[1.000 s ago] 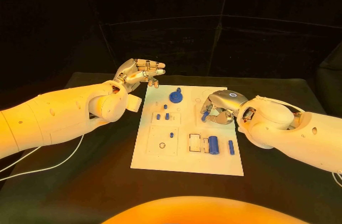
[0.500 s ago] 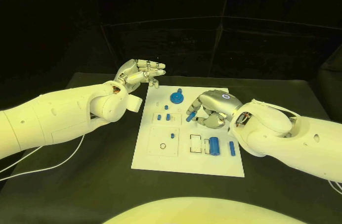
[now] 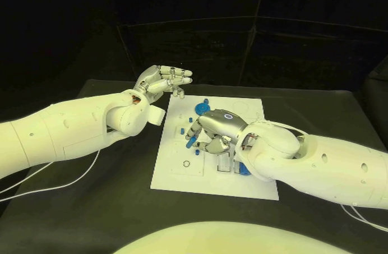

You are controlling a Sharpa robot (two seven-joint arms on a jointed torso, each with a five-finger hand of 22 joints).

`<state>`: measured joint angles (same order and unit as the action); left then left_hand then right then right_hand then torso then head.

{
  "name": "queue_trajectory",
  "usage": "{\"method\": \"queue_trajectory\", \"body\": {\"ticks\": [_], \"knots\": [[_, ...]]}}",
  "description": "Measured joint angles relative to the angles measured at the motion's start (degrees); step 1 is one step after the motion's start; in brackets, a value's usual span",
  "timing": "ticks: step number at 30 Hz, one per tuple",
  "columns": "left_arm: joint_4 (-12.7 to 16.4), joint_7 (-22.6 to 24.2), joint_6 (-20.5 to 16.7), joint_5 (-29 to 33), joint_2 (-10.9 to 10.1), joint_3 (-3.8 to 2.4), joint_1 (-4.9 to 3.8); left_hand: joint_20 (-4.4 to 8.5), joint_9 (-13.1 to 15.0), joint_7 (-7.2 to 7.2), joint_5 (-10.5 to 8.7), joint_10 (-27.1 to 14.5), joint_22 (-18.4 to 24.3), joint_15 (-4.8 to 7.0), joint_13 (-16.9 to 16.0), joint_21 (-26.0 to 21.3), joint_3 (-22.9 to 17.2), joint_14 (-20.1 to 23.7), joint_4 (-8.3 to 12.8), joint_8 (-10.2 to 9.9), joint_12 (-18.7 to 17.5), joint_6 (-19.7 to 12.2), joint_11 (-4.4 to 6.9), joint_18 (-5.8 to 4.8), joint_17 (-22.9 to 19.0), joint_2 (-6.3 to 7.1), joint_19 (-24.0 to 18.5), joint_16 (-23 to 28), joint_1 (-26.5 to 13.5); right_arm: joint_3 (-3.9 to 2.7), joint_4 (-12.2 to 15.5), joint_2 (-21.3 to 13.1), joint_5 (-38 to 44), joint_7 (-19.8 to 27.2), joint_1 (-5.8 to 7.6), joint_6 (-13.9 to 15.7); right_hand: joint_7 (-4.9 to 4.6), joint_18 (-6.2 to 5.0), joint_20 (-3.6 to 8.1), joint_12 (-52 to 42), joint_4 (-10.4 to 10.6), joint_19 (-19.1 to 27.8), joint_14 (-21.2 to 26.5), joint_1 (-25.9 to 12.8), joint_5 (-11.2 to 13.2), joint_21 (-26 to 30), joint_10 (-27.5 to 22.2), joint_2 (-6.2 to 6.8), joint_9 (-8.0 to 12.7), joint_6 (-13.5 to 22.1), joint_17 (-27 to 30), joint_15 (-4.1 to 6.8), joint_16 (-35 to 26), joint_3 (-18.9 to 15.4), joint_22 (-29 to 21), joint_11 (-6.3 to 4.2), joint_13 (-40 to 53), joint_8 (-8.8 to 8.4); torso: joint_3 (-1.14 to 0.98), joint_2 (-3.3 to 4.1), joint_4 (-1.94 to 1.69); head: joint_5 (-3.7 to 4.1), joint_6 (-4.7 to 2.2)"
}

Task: Assemble the parts on the task board

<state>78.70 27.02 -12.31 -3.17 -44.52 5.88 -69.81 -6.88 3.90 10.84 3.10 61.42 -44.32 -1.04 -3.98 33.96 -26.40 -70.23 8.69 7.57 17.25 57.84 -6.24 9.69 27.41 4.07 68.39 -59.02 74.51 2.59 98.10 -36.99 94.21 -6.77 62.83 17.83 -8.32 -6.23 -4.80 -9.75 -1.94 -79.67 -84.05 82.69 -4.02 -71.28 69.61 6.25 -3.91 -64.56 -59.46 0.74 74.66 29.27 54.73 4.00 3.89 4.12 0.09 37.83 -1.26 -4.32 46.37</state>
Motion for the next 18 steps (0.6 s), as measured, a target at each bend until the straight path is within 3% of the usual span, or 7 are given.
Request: {"method": "queue_trajectory", "body": {"ticks": [8,18], "knots": [[0.02,0.00,0.00,0.00,0.10,0.00,0.00,0.00,0.00,0.00,0.00,0.00,0.00,0.00,0.00,0.00,0.00,0.00,0.00,0.00,0.00,0.00,0.00,0.00,0.00,0.00,0.00,0.00,0.00,1.00,-2.19,2.07,0.47,0.62,-0.94,-2.44,-0.19,0.00,0.00,0.25,-0.01,0.00,0.00,-0.31,0.00,0.00,0.00,-0.30,0.03,0.22,0.16,0.00,0.00,0.00,-0.06,0.00,0.00,-0.03,-0.03,-0.01,0.06,-0.36,0.47],[-0.08,-0.01,0.02,0.00,0.28,0.00,0.00,0.00,0.00,0.00,0.00,0.00,-0.01,0.00,0.00,0.00,0.00,0.00,0.00,0.00,0.00,0.00,0.00,0.00,0.00,0.00,0.00,0.00,0.00,1.37,-3.10,2.79,1.29,0.71,-1.44,-5.03,-0.18,0.00,0.00,0.29,0.15,0.00,0.00,-0.54,0.00,0.00,0.00,-0.07,0.10,0.24,0.16,0.00,0.00,0.16,-0.06,0.00,-0.01,-0.15,-0.10,-0.06,0.06,-0.82,0.79]]}}
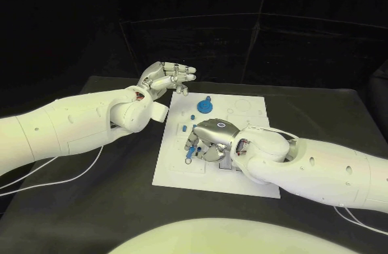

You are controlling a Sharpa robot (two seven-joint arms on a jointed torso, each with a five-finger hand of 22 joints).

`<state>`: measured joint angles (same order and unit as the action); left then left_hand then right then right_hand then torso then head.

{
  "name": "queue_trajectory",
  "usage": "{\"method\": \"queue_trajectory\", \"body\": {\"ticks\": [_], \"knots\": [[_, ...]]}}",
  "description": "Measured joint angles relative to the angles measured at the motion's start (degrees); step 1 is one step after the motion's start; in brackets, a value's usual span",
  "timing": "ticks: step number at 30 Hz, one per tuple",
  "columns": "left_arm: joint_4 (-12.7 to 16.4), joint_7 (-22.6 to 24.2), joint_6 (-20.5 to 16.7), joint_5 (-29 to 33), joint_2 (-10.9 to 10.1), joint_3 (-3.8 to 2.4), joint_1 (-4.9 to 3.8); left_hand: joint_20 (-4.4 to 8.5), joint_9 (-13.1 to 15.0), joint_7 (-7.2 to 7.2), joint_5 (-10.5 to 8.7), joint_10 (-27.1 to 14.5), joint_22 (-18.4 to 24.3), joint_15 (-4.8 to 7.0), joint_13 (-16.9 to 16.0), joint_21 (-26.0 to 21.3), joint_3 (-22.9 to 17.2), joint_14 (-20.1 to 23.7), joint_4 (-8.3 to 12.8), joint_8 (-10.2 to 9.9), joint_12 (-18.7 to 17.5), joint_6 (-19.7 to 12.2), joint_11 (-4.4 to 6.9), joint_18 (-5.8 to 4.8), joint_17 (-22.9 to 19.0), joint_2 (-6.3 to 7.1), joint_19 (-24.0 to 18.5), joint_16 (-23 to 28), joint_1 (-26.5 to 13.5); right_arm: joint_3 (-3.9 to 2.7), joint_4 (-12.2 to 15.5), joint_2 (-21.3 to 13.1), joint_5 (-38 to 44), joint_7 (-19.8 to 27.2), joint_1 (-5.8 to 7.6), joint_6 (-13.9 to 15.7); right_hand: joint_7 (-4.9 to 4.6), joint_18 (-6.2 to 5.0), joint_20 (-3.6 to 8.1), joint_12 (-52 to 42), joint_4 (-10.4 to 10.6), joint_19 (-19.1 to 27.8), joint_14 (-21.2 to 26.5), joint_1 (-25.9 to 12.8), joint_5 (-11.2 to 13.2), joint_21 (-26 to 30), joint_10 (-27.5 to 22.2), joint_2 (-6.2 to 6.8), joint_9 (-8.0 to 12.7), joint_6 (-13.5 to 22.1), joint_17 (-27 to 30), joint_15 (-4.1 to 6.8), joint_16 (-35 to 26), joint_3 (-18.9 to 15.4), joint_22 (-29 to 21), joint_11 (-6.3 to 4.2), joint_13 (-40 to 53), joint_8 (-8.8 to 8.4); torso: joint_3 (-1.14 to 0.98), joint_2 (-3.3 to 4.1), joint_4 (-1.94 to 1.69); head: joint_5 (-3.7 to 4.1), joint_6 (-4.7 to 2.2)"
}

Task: Assemble the parts on the task board

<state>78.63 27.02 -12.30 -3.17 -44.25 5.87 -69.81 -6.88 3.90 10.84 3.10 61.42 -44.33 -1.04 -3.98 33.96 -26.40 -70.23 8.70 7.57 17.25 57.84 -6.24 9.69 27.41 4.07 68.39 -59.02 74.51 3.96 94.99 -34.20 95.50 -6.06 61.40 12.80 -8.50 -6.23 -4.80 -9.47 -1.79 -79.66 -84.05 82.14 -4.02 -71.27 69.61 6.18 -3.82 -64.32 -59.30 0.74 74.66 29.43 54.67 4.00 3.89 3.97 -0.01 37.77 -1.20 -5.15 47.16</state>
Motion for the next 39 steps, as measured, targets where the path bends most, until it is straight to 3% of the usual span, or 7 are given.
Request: {"method": "queue_trajectory", "body": {"ticks": [28,39], "knots": [[-0.15,-0.03,0.05,0.00,0.30,0.00,0.00,0.00,0.00,0.00,0.00,-0.21,0.04,0.00,0.00,0.00,0.00,0.00,0.00,0.00,0.28,0.00,-0.20,-0.01,-0.15,0.00,0.00,0.00,0.00,0.15,-1.97,2.46,2.22,-1.51,-0.60,-4.43,0.07,0.00,0.00,0.01,0.00,0.00,0.00,-0.23,0.04,0.01,-0.01,-0.21,-0.01,0.10,0.08,0.00,0.00,-0.02,-0.06,0.01,-0.05,-0.20,0.02,0.01,0.07,-0.07,0.67],[-0.09,-0.04,0.07,0.00,0.23,0.00,0.00,0.00,0.00,0.00,0.00,-0.21,0.04,0.00,0.00,0.00,0.00,0.00,0.00,0.00,0.28,0.00,-0.21,0.00,-0.14,0.00,0.00,0.00,0.00,0.14,-2.34,3.10,3.38,-2.18,-0.67,-5.07,-0.26,0.00,-0.22,0.88,0.01,0.23,0.00,-1.60,0.03,0.01,-0.24,0.39,-0.01,0.60,0.78,0.00,0.00,-0.03,-0.62,0.24,0.00,-0.21,0.02,0.00,0.07,-0.23,0.74]]}}
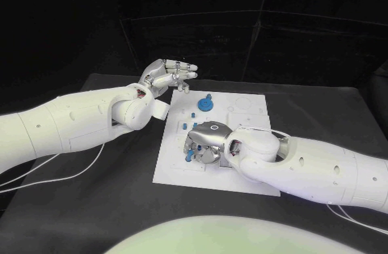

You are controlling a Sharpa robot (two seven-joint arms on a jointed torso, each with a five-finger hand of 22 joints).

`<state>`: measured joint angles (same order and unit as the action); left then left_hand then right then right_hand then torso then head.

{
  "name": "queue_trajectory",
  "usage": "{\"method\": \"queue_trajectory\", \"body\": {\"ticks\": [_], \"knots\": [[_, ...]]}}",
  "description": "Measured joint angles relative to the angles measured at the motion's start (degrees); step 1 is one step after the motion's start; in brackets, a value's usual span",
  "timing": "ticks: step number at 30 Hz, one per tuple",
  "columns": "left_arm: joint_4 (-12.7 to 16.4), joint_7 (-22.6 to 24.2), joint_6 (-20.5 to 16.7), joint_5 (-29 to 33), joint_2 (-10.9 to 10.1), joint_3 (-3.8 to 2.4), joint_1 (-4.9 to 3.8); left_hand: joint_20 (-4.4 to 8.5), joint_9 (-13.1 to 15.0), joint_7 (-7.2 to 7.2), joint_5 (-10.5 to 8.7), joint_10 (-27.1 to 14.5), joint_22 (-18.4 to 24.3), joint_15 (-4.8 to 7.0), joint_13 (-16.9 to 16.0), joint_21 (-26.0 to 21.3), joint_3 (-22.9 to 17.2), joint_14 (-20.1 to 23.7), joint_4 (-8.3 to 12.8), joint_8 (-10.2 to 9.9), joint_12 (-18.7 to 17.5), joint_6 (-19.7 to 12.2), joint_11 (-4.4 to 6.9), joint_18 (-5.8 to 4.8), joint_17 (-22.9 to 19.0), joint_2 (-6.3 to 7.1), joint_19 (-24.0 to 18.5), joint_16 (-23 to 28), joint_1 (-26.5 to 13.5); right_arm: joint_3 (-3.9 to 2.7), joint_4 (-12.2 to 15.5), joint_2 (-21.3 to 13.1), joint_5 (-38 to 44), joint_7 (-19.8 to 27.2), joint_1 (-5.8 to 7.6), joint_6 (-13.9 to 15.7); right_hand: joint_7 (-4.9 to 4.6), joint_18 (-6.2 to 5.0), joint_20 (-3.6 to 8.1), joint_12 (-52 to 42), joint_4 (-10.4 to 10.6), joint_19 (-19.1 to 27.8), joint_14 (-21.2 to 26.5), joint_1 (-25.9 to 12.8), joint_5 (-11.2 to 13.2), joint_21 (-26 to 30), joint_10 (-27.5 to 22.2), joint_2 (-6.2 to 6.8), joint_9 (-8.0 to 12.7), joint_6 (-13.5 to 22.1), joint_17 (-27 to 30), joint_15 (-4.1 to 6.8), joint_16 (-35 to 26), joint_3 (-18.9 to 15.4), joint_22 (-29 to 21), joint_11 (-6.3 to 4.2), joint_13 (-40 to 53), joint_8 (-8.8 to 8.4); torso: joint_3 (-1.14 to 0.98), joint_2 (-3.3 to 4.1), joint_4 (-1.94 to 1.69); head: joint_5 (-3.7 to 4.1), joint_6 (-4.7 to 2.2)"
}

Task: Assemble the parts on the task board

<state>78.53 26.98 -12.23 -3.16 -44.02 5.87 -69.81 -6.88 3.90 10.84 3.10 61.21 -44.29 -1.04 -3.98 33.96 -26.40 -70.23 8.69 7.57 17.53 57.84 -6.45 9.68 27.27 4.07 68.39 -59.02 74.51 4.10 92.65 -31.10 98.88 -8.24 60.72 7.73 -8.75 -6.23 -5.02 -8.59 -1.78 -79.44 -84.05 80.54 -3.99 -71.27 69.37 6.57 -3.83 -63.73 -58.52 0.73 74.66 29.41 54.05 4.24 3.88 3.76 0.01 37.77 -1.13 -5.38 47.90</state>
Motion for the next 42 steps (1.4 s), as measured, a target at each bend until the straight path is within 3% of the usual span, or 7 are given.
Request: {"method": "queue_trajectory", "body": {"ticks": [9,21,28,33,35,37,42], "knots": [[0.02,-0.01,0.00,0.00,-0.03,0.00,0.00,0.00,0.00,0.00,0.00,0.00,0.00,0.00,0.00,0.00,0.00,0.00,0.00,0.00,0.00,0.00,0.00,0.00,0.00,0.00,0.00,0.00,0.00,0.30,-0.19,0.47,0.77,0.06,-0.17,-0.23,-1.09,0.00,-0.61,1.78,0.29,0.61,-0.09,-2.43,-1.71,0.54,-3.28,2.11,0.17,3.35,0.89,-0.54,-0.31,-0.28,-0.72,1.37,-0.26,0.03,-0.01,0.01,0.00,-0.07,0.06],[0.02,-0.05,0.04,0.00,-0.03,0.00,0.00,0.00,0.00,0.00,0.00,0.00,-0.01,0.00,0.00,0.00,0.00,0.00,0.00,0.00,0.00,0.00,0.00,0.00,0.01,0.00,0.00,0.00,0.00,0.36,-0.06,0.66,0.99,0.86,-0.21,0.55,-0.91,0.00,-0.61,1.78,0.48,0.61,0.12,-2.89,-2.16,0.54,-3.39,2.19,0.17,4.02,0.89,-0.74,-0.30,-0.48,-0.72,1.31,-0.25,0.03,-0.01,-0.01,0.00,-0.09,0.11],[0.01,-0.09,0.05,0.00,-0.05,0.00,0.00,0.00,0.00,0.00,0.00,0.00,-0.01,0.00,0.00,0.00,0.00,0.00,0.00,0.00,0.00,0.00,0.00,0.00,0.01,0.00,0.00,0.00,0.00,0.37,-0.01,0.63,0.99,1.13,-0.25,1.47,-0.70,0.00,-0.81,2.05,0.43,0.81,0.12,-3.43,-2.16,0.54,-4.94,2.69,0.16,6.70,1.03,-0.74,-0.30,-0.93,-1.00,1.38,-0.25,0.03,0.01,-0.01,0.00,-0.11,0.17],[0.01,-0.14,0.07,0.00,-0.05,0.00,0.00,0.00,0.00,0.00,0.00,0.00,-0.01,0.00,0.00,0.00,0.00,0.00,0.00,0.00,0.00,0.00,0.00,0.00,0.01,0.00,0.00,0.00,0.00,0.38,0.02,0.63,0.84,1.39,-0.28,2.27,-0.73,-0.01,-1.29,3.69,0.51,2.18,0.43,-4.58,-2.16,2.92,-10.59,3.84,0.16,11.83,3.73,-1.06,-2.24,-4.38,-4.33,1.73,-0.24,0.02,0.01,-0.02,0.00,-0.09,0.19],[0.01,-0.15,0.08,0.00,-0.05,0.00,0.00,0.00,0.00,0.00,0.00,0.00,-0.02,0.00,0.00,0.00,0.00,0.00,0.00,0.00,0.00,0.00,0.00,0.00,0.01,0.00,0.00,0.00,0.00,0.38,0.10,0.54,0.71,1.56,-0.30,2.68,-0.53,0.00,-1.34,3.78,0.58,2.36,0.52,-4.56,-2.16,3.77,-13.12,3.82,0.16,14.20,4.79,-1.15,-2.94,-6.87,-5.57,2.01,-0.16,0.02,0.01,-0.03,0.00,-0.07,0.16],[0.01,-0.17,0.10,0.00,-0.05,0.00,0.00,0.00,0.00,0.00,0.00,0.00,-0.01,0.00,0.00,0.00,0.00,0.00,0.00,0.00,0.00,0.00,0.00,0.00,0.01,0.00,0.00,0.00,0.00,0.38,0.20,0.36,0.57,1.72,-0.32,3.13,-0.24,-0.93,-1.53,3.60,0.72,2.55,0.73,-4.55,-2.16,4.11,-14.76,3.81,0.16,16.61,5.31,-1.35,-3.12,-9.70,-6.17,2.22,-0.03,0.02,0.01,-0.03,0.00,-0.04,0.15],[-0.01,-0.21,0.14,0.00,-0.05,0.00,0.00,0.00,0.00,0.00,0.00,0.00,-0.02,0.00,0.00,0.00,0.00,0.00,0.00,0.00,0.00,0.00,0.00,0.00,0.01,0.00,0.00,0.00,0.00,0.38,1.01,-0.99,0.01,2.38,-0.36,5.16,-0.44,-0.92,-1.53,1.62,1.08,2.56,0.73,-3.38,-2.48,4.36,-16.08,2.64,0.16,17.93,5.64,-1.35,-3.12,-14.30,-6.70,2.30,0.06,0.02,-0.02,-0.03,0.00,0.04,0.08]]}}
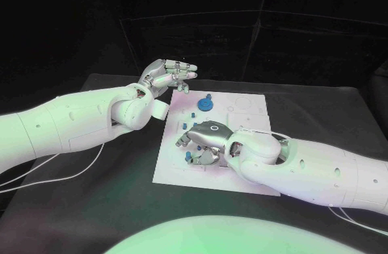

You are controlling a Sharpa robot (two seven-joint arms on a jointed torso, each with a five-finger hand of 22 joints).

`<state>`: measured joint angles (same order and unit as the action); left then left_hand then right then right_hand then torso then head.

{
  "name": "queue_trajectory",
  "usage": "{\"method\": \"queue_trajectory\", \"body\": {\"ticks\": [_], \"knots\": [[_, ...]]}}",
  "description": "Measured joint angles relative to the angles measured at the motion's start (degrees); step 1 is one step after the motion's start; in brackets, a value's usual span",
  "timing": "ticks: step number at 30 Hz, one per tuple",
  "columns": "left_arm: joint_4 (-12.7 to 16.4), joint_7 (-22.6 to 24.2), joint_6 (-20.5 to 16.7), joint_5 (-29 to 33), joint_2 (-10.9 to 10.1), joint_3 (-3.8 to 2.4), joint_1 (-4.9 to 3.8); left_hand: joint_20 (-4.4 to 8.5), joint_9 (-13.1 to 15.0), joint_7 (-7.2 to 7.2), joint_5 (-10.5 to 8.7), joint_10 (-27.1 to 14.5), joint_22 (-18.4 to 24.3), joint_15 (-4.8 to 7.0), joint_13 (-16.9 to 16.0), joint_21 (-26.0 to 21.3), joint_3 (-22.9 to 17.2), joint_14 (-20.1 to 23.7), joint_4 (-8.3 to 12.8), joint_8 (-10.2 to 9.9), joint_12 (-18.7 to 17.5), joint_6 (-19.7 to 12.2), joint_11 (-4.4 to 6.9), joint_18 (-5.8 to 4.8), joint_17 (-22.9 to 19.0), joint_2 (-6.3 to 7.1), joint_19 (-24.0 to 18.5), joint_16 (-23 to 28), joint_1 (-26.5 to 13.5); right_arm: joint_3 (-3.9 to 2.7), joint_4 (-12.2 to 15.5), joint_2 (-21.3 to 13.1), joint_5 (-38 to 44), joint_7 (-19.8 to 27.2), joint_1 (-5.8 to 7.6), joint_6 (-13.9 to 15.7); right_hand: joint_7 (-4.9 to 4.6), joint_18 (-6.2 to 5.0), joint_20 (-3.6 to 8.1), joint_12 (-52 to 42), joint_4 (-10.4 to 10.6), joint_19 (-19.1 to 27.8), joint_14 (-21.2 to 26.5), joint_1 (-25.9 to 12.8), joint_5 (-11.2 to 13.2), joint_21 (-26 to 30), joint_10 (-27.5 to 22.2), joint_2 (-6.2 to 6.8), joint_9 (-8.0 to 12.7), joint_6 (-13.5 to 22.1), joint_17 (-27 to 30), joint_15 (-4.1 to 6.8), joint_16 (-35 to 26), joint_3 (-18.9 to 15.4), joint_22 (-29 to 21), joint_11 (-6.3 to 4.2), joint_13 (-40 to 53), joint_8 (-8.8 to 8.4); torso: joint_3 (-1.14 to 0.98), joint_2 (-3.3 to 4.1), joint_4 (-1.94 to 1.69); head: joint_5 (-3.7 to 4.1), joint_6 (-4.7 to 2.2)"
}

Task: Assemble the parts on the task board

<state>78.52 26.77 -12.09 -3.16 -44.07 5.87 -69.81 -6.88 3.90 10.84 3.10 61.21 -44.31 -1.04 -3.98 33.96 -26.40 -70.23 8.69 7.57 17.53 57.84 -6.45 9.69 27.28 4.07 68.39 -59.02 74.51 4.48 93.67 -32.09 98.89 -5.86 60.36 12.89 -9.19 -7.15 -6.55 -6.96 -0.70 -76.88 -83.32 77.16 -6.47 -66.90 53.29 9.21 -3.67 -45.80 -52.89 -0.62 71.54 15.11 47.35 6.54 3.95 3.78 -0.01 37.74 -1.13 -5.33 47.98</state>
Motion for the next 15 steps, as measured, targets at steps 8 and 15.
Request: {"method": "queue_trajectory", "body": {"ticks": [8,15], "knots": [[-0.05,-0.07,0.05,0.00,-0.13,0.00,0.00,0.00,0.00,0.00,0.00,0.00,0.00,0.00,0.00,0.00,0.00,0.00,0.00,0.00,0.00,0.00,0.00,0.00,0.00,0.00,0.00,0.00,0.00,-0.08,5.78,-7.81,-4.21,2.29,0.10,7.67,-1.11,0.00,0.00,-6.02,1.66,0.00,0.00,-0.59,-2.64,0.34,6.24,-2.35,-0.89,-6.61,0.49,0.00,-0.32,-3.96,0.19,-0.41,1.04,1.55,-0.04,-0.09,0.09,0.32,-0.27],[-0.09,-0.10,0.06,0.00,-0.32,0.02,0.00,0.00,0.00,0.00,0.00,-0.21,0.02,0.00,0.00,0.00,0.10,0.00,0.10,0.00,0.00,0.00,0.21,0.00,-0.06,0.00,0.00,0.00,0.00,-0.40,10.43,-17.47,-14.18,0.67,2.02,13.56,1.90,0.01,2.68,-17.52,5.75,-3.33,-0.78,-5.13,-6.98,-4.36,22.15,-1.02,-1.38,-10.76,-5.90,2.75,3.58,-9.19,7.26,-4.21,7.50,3.88,0.05,-0.41,0.43,1.93,-0.92]]}}
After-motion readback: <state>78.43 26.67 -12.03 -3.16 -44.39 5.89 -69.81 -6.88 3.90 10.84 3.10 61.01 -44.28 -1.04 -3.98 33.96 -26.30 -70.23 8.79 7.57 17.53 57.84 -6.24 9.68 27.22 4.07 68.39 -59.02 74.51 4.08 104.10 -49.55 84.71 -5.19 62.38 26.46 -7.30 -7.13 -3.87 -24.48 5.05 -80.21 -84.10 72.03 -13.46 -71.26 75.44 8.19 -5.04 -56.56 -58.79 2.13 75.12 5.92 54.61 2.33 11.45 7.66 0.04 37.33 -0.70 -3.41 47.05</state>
